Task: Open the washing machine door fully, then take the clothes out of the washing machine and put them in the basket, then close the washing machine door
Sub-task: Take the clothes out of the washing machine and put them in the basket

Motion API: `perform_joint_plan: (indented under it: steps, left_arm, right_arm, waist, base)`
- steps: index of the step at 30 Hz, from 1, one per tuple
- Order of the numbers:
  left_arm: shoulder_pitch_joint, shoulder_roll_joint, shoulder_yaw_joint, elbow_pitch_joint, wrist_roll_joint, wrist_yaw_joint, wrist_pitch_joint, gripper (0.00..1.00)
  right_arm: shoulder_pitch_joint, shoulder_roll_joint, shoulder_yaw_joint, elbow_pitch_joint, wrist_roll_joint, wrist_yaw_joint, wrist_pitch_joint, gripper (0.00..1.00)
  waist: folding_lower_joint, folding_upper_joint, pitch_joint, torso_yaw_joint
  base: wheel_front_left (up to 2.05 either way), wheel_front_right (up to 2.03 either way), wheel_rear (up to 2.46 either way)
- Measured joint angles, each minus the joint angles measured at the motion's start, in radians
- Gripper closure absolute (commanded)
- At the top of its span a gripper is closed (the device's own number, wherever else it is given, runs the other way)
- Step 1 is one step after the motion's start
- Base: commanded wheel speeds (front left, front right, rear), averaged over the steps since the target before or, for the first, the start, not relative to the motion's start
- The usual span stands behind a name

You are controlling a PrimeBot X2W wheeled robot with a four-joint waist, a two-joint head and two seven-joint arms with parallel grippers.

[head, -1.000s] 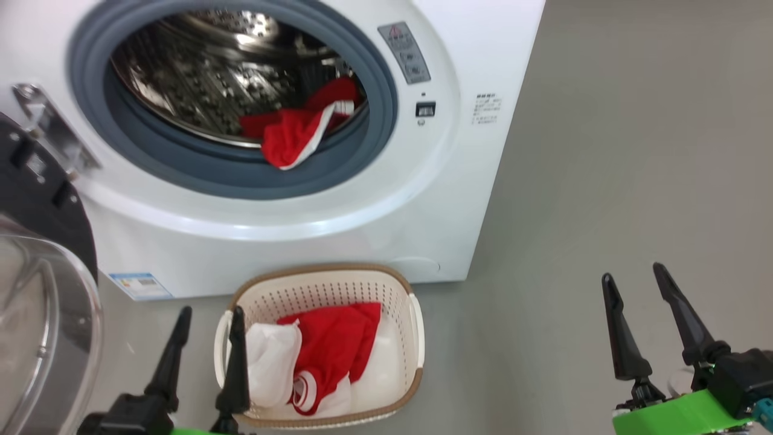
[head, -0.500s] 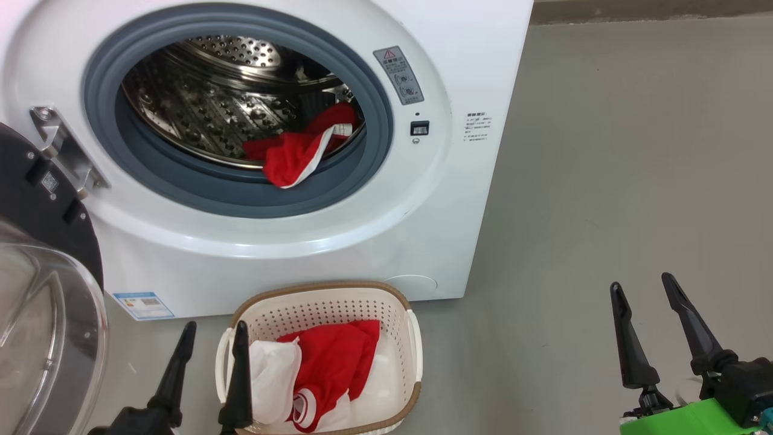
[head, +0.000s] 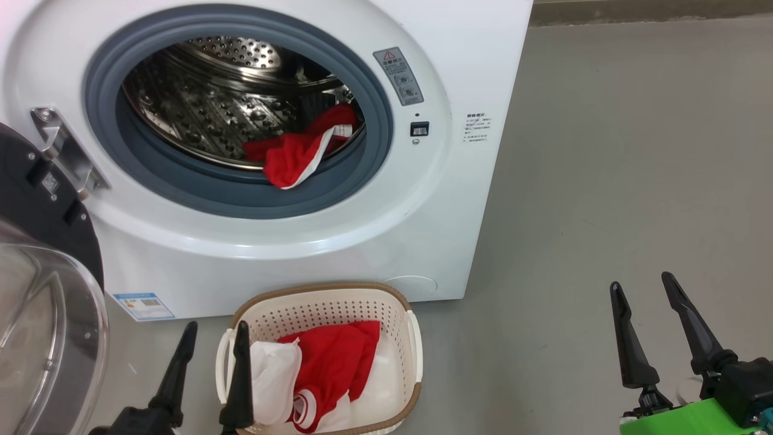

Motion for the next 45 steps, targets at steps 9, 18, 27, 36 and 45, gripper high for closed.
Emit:
perform_joint_plan:
  steps: [9, 18, 27, 36, 45]
  left_arm:
    - [0.0, 0.0, -0.004, 0.0, -0.005, 0.0, 0.0, 0.0]
    - [-0.014, 0.0, -0.013, -0.01, -0.005, 0.0, 0.0, 0.0]
    - [-0.145, 0.001, -0.02, -0.005, 0.022, -0.012, 0.0, 0.0]
    - [-0.298, 0.004, -0.012, 0.047, 0.028, -0.043, 0.0, 0.0]
    - [-0.515, 0.044, 0.004, 0.146, 0.046, -0.034, 0.02, 0.0]
  right_arm:
    - [0.0, 0.0, 0.0, -0.003, -0.002, 0.0, 0.0, 0.0]
    - [-0.004, 0.0, 0.0, -0.017, -0.001, 0.0, 0.0, 0.0]
    - [-0.06, 0.0, 0.003, -0.032, -0.008, 0.0, 0.0, 0.0]
    - [-0.107, 0.0, 0.02, -0.033, -0.008, 0.0, 0.0, 0.0]
    - [-0.156, -0.001, 0.045, -0.03, -0.007, 0.0, 0.0, 0.0]
  waist:
    - [0.0, 0.0, 0.019, -0.002]
    - [0.0, 0.0, 0.08, -0.003]
    - [0.0, 0.0, 0.194, 0.002]
    - [0.0, 0.0, 0.288, -0.007]
    - [0.0, 0.0, 0.368, -0.035]
  base:
    - [0.0, 0.0, 0.0]
    - [0.0, 0.0, 0.0]
    - [0.0, 0.0, 0.0]
    - [0.0, 0.0, 0.0]
    - [0.0, 0.0, 0.0]
